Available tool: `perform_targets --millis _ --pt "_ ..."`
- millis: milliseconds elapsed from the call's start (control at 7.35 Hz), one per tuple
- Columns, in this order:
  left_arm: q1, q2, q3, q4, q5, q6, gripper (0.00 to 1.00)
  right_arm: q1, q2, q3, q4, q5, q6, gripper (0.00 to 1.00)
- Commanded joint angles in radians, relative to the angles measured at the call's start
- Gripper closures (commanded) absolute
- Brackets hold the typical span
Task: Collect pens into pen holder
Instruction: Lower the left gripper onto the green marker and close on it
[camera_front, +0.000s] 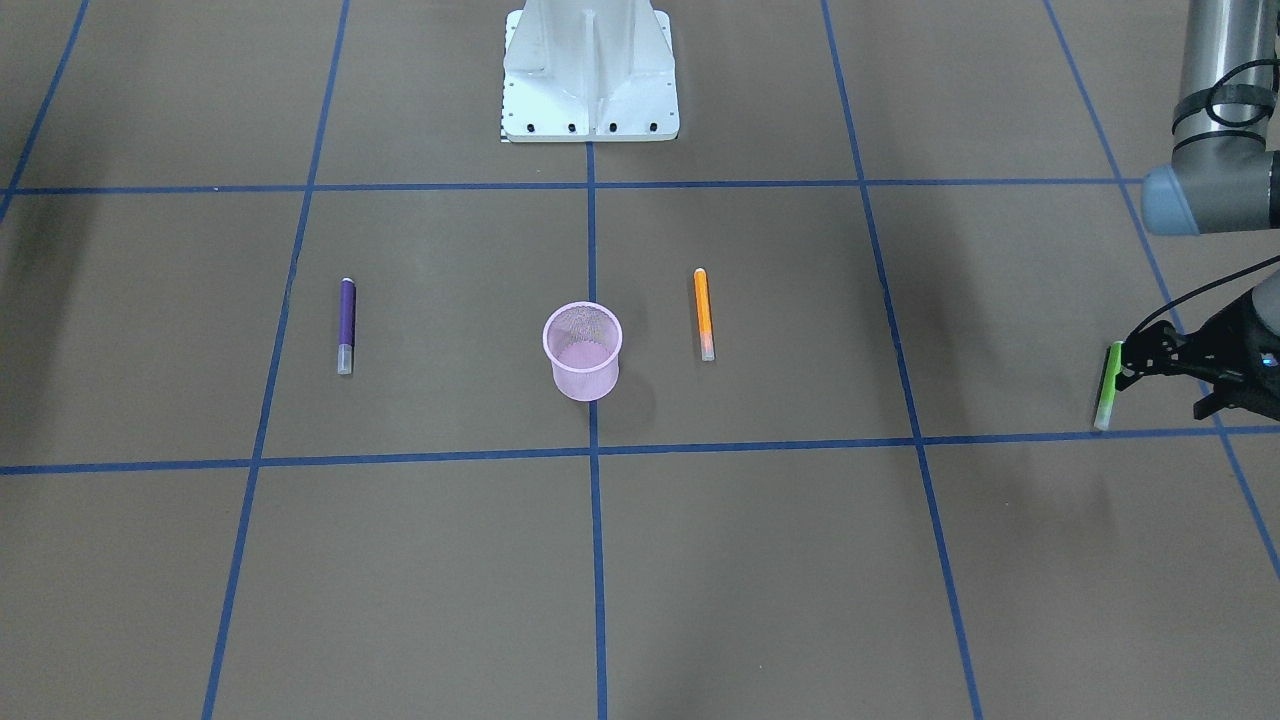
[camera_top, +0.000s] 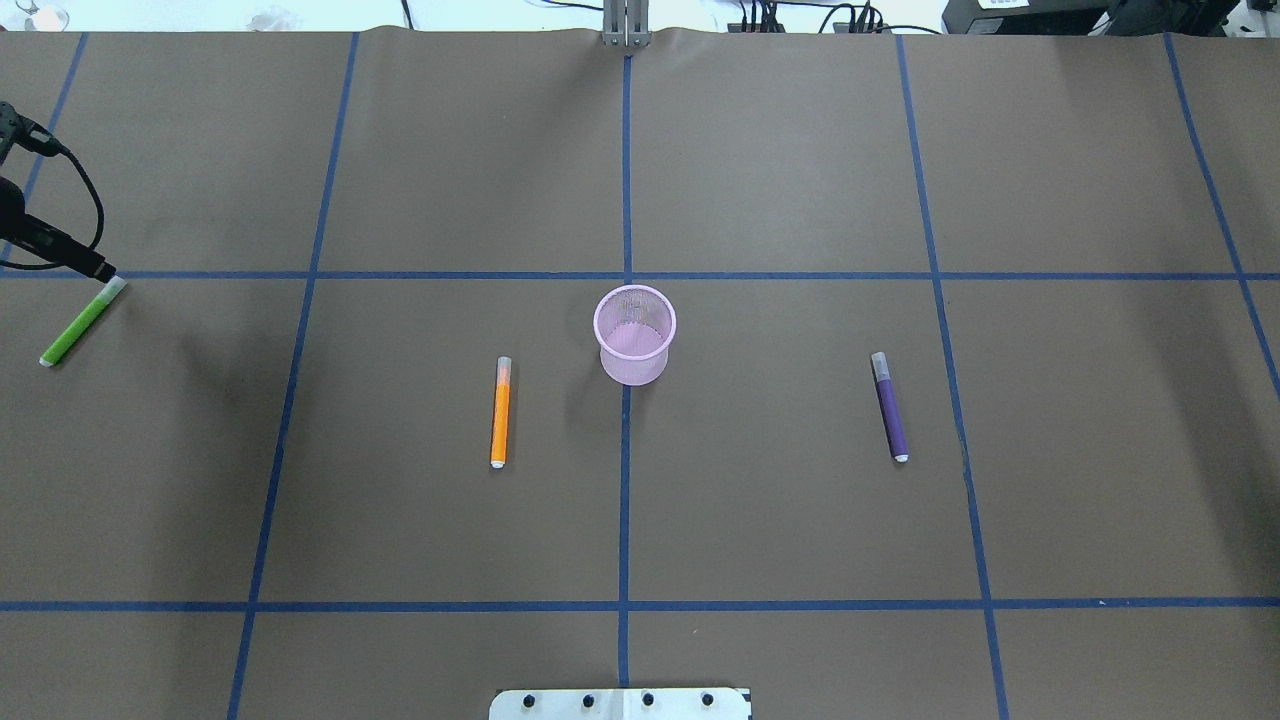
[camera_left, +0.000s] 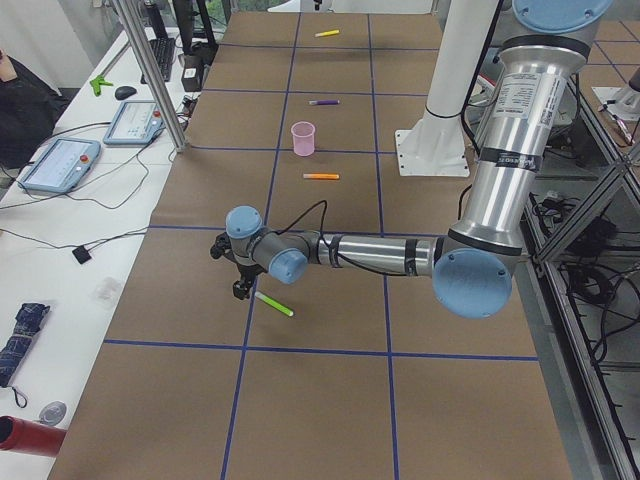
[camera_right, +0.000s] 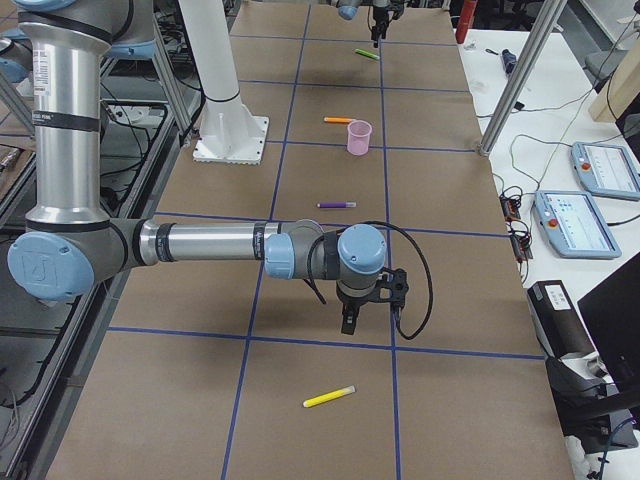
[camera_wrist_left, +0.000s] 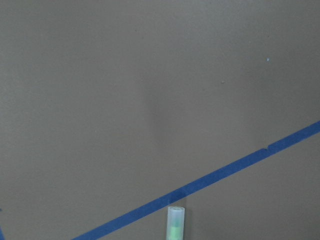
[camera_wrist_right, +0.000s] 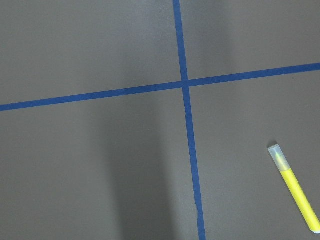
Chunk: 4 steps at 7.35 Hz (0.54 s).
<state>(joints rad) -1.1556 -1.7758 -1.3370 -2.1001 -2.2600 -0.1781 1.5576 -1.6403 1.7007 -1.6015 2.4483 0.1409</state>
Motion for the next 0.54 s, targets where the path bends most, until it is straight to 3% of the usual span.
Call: perform_targets --millis 0,272,408 --pt "0.028 -0.005 0.036 -0.003 0.016 -0.001 0.02 -0.010 0.003 -0.004 0.002 0.000 0.002 0.00" --pt "0.050 -0.004 0.045 0.000 0.016 0.002 0.06 -0.011 0.004 -0.007 0.000 0.000 0.003 0.00" --pt "0.050 -0.002 0.047 0.000 0.016 0.003 0.16 -0.011 0.004 -0.007 0.002 0.000 0.003 0.00"
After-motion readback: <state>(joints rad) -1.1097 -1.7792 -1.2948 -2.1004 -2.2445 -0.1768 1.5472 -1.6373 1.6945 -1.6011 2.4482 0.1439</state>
